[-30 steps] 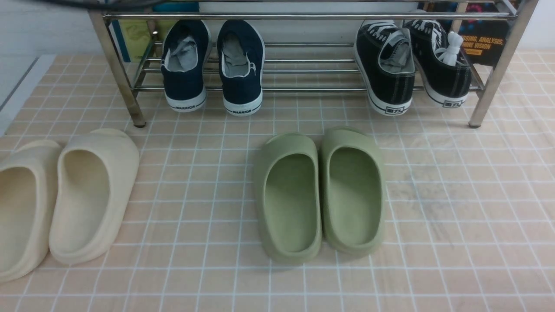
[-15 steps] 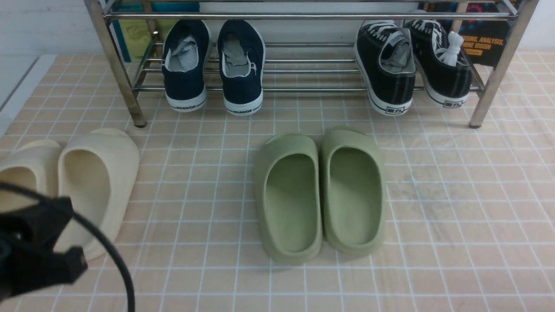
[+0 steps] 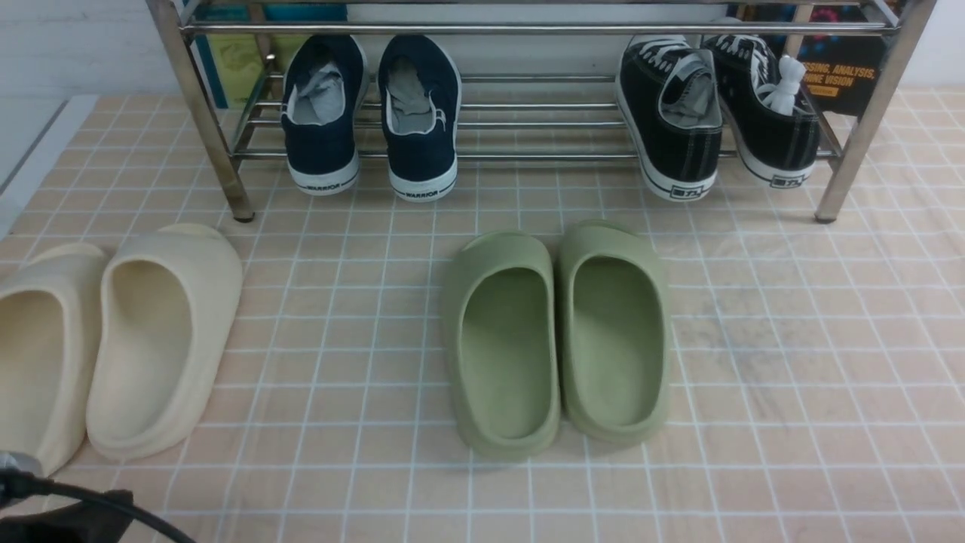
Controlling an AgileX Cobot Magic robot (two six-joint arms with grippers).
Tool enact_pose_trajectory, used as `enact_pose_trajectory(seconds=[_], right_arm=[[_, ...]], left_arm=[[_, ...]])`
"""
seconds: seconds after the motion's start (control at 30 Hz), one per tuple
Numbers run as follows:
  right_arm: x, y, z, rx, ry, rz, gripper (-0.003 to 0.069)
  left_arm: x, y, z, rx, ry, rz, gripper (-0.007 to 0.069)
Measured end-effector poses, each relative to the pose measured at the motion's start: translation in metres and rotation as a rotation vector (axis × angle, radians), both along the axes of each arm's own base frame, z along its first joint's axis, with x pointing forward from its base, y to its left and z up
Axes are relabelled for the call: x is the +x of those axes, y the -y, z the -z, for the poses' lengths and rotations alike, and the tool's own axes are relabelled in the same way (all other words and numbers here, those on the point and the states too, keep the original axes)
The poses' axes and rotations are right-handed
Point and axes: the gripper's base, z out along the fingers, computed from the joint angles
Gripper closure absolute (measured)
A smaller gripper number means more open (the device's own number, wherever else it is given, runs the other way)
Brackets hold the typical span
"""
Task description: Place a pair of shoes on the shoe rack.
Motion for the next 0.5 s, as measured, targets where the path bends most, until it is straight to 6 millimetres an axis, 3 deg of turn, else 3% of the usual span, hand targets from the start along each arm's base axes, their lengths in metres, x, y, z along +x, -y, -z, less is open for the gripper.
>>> enact_pose_trajectory(seconds=[0.2, 0.37, 0.5], right_arm=[[0.000, 0.000, 0.000, 0.000, 0.000, 0.000, 0.0419], [0.000, 0.000, 0.000, 0.000, 0.000, 0.001, 0.0419], [0.000, 0.000, 0.000, -0.003, 0.000, 0.000, 0.0419]], left_arm=[[-0.012, -0.004, 0.009, -0.025, 0.099, -0.003, 0.0610], [-0.028, -0.011, 0.023, -0.046, 0.296, -0.057, 0.0609], [-0.034, -0.014, 0.028, -0.003, 0.302, -0.074, 0.0609]])
